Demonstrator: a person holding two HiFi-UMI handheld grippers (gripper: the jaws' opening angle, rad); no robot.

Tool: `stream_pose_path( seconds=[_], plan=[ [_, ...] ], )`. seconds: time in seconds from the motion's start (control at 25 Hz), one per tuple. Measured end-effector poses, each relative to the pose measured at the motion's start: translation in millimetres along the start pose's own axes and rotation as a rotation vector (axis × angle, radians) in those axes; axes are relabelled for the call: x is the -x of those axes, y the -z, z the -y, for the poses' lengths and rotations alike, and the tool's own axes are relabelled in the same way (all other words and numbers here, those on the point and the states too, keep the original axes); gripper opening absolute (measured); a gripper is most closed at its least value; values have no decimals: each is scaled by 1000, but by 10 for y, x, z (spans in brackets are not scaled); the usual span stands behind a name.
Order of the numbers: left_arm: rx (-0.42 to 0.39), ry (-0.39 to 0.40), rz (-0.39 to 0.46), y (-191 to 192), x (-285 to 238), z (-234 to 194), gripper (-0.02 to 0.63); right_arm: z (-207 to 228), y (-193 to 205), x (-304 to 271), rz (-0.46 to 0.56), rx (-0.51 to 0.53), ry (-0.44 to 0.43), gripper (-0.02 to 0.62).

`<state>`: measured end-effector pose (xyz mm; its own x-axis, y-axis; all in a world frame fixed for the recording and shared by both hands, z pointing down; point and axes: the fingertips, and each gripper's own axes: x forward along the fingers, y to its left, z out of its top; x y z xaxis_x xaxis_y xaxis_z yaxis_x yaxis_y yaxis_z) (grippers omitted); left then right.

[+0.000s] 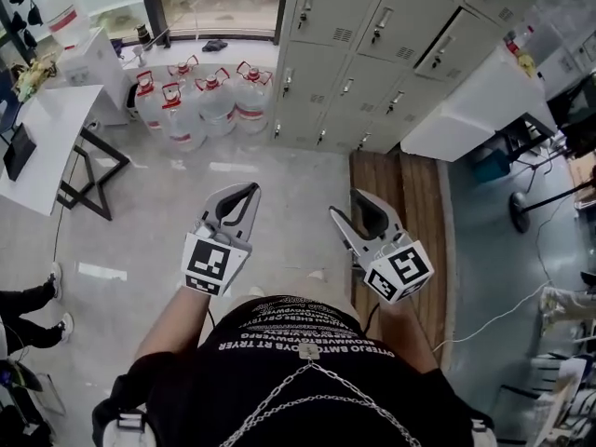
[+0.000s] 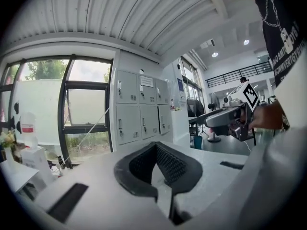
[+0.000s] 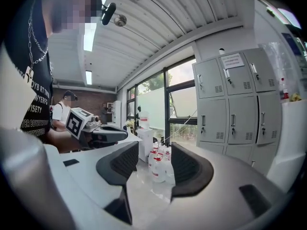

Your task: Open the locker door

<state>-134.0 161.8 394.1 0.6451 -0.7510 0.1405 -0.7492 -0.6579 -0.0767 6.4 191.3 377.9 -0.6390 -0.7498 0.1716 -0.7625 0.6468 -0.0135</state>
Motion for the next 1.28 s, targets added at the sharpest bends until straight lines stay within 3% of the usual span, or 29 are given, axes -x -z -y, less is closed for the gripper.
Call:
stream_pose_path(
  seconds=[0.12,0.28,0.8,1.28],
  plan=[
    [-17,31,10,-75,-256,59,5,225,-10,13,8,-10,23,204],
    [-7,7,45,-201,-492,-6,5,532,83,-68,23,-33,28,204],
    [-8,-95,35,-310,-1598,-453,5,1751,14,-808,34,-38,-76,204],
    [21,-99,76,-651,-2797,-338,5,2975,-44,-927,60,-77,-114,204]
  ],
)
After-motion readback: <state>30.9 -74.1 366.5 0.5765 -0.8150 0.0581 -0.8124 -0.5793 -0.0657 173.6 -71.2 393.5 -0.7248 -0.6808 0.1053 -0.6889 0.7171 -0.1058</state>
